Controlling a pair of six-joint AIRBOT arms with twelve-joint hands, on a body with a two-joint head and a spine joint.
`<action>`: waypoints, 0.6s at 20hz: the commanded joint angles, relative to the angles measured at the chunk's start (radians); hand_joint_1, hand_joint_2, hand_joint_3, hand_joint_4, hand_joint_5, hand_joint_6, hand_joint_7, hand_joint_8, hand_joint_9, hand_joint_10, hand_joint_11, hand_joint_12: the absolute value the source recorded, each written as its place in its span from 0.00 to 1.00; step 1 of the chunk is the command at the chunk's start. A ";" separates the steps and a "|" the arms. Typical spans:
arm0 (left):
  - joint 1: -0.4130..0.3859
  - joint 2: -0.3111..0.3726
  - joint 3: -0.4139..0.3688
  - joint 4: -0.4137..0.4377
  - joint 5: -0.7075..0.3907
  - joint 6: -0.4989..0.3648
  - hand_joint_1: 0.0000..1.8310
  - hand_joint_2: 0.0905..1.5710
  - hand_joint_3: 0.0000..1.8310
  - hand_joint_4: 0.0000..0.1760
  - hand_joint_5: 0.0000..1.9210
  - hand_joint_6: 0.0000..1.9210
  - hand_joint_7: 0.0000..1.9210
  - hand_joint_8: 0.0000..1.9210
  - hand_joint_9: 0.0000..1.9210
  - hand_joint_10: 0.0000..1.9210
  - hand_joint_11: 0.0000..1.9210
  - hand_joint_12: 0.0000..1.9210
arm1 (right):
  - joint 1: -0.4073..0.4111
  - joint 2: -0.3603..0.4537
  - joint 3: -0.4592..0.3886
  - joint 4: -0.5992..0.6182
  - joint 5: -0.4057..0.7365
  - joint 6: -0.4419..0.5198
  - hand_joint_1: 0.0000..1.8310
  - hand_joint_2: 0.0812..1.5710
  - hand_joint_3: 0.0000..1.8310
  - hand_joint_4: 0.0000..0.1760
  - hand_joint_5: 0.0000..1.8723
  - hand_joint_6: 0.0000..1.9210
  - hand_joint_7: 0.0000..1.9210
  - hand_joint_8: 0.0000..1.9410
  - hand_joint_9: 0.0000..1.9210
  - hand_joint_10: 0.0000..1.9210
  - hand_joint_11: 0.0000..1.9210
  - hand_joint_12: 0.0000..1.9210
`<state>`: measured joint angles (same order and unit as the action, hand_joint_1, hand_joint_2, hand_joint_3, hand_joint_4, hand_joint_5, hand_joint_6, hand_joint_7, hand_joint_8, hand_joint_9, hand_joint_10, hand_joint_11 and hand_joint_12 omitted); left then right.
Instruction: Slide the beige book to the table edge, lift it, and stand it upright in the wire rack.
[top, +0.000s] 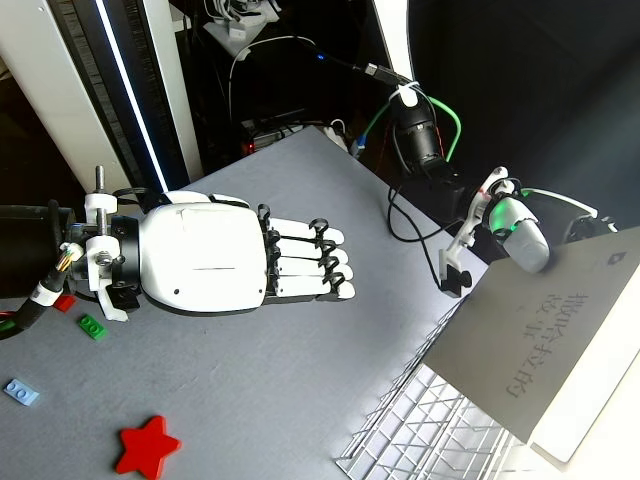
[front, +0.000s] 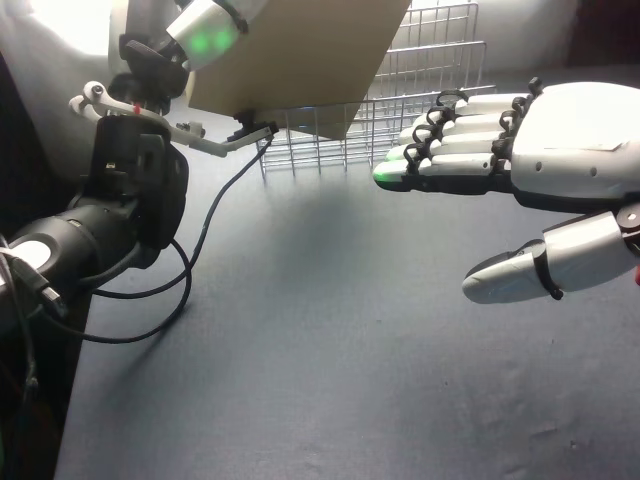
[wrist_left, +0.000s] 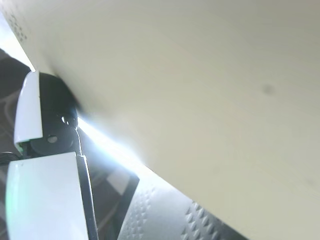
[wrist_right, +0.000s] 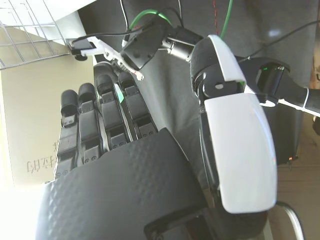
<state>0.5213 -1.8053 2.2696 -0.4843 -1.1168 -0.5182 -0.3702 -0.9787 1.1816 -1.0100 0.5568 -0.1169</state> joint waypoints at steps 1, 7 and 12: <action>-0.011 -0.001 0.004 -0.011 -0.128 -0.016 0.68 0.74 0.00 0.00 0.42 0.53 0.48 0.71 0.46 0.77 0.33 0.92 | 0.020 0.003 -0.001 0.052 0.076 0.002 0.03 0.75 0.00 0.00 0.03 0.00 0.04 0.00 0.03 0.00 0.00 0.12; -0.020 -0.016 -0.023 -0.011 -0.141 -0.010 0.68 0.73 0.00 0.00 0.43 0.51 0.49 0.70 0.46 0.76 0.34 0.92 | 0.021 0.004 0.000 0.053 0.075 0.002 0.03 0.75 0.00 0.00 0.02 0.00 0.04 0.00 0.03 0.00 0.00 0.13; -0.016 -0.032 -0.046 -0.011 -0.142 -0.007 0.54 0.70 0.00 0.00 0.28 0.22 0.35 0.25 0.30 0.53 0.16 0.87 | 0.022 0.004 0.000 0.053 0.075 0.002 0.04 0.74 0.00 0.00 0.03 0.00 0.05 0.00 0.04 0.00 0.00 0.14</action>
<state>0.5129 -1.8412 2.2189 -0.4881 -1.1393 -0.5072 -0.3641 -0.9787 1.1816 -1.0092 0.5564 -0.1184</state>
